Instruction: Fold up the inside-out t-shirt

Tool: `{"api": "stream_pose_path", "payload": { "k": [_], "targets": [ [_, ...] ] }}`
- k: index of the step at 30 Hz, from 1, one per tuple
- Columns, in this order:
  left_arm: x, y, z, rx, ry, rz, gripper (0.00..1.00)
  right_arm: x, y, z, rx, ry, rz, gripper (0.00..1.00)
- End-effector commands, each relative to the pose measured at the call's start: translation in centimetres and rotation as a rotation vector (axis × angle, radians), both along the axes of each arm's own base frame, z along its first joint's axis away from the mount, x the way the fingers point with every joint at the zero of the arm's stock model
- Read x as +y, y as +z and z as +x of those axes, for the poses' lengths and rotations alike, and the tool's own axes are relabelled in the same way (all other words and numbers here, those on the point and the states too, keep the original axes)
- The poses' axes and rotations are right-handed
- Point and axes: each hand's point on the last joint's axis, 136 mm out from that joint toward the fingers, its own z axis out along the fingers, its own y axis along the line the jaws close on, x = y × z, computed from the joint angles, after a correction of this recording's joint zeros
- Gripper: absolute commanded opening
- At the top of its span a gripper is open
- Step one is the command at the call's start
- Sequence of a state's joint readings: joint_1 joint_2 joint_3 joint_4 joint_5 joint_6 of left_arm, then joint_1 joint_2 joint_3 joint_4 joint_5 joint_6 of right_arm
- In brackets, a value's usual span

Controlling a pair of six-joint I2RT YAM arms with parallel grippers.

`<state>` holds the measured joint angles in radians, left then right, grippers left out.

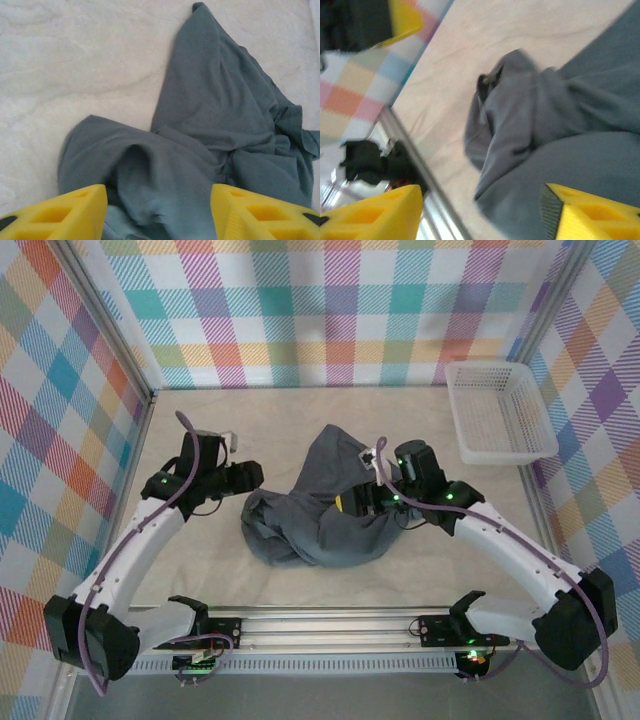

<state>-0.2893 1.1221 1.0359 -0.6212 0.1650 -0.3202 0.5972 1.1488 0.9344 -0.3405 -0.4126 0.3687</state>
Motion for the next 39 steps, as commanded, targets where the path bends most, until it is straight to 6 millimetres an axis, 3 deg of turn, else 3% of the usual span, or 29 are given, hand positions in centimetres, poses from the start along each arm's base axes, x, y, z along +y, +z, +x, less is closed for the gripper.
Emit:
{"api": "stream_pose_path", "payload": {
  "k": [1, 3, 6, 12, 16, 19, 21, 22, 23, 24, 29, 31, 33, 34, 36, 39],
  "targets": [
    [-2.2, 2.4, 0.2, -0.062, -0.036, -0.137, 0.59, -3.7, 0.9, 4.4, -0.05, -0.291, -0.031, 0.64],
    [-5.4, 0.5, -0.6, 0.049, -0.075, -0.202, 0.58, -4.7, -1.2, 6.0, -0.002, -0.357, -0.141, 0.62],
    [-9.6, -3.0, -1.9, 0.183, -0.138, -0.162, 0.61, -2.6, -4.4, 7.0, 0.101, -0.252, -0.225, 0.59],
    [-10.0, -10.2, -0.9, 0.337, -0.037, -0.015, 0.73, 3.2, -10.5, 6.4, 0.237, -0.022, -0.331, 0.66],
    [-10.7, -13.7, -0.9, 0.409, -0.045, -0.005, 0.69, 5.1, -14.9, 6.5, 0.311, 0.041, -0.384, 0.67],
    [-11.2, -16.4, -2.0, 0.49, -0.061, -0.025, 0.53, 4.7, -17.1, 6.7, 0.351, 0.022, -0.443, 0.53],
    [-11.1, -17.5, -2.7, 0.521, -0.055, -0.055, 0.32, 4.7, -17.1, 6.6, 0.349, 0.023, -0.438, 0.25],
    [-11.0, -17.5, -2.8, 0.517, -0.047, -0.084, 0.19, 4.7, -16.3, 6.6, 0.339, 0.024, -0.42, 0.09],
    [-10.9, -17.0, -2.7, 0.502, -0.041, -0.118, 0.06, 4.6, -15.2, 6.5, 0.324, 0.02, -0.391, 0.0],
    [-10.8, -16.0, -2.4, 0.475, -0.04, -0.143, 0.0, 4.4, -13.6, 6.7, 0.298, 0.002, -0.352, 0.0],
    [-10.2, -7.2, -0.8, 0.219, -0.122, -0.173, 0.0, -0.2, -4.2, 7.4, 0.111, -0.194, -0.056, 0.0],
    [-10.3, -3.9, -0.7, 0.114, -0.174, -0.173, 0.0, -2.0, -1.3, 6.6, 0.009, -0.229, 0.017, 0.0],
    [-9.8, -1.5, -0.6, 0.021, -0.201, -0.152, 0.0, -3.5, 0.3, 5.1, -0.101, -0.246, 0.041, 0.0],
    [-9.3, -0.7, -0.6, -0.017, -0.2, -0.132, 0.0, -4.3, 0.6, 4.1, -0.142, -0.264, 0.066, 0.0],
    [-8.3, -0.4, -0.6, -0.06, -0.183, -0.089, 0.0, -5.4, -1.1, 1.7, -0.169, -0.27, 0.101, 0.0],
    [-7.3, -2.2, -1.4, -0.015, -0.153, -0.057, 0.0, -5.4, -7.2, -2.4, -0.029, -0.188, 0.06, 0.0]
  ]
}}
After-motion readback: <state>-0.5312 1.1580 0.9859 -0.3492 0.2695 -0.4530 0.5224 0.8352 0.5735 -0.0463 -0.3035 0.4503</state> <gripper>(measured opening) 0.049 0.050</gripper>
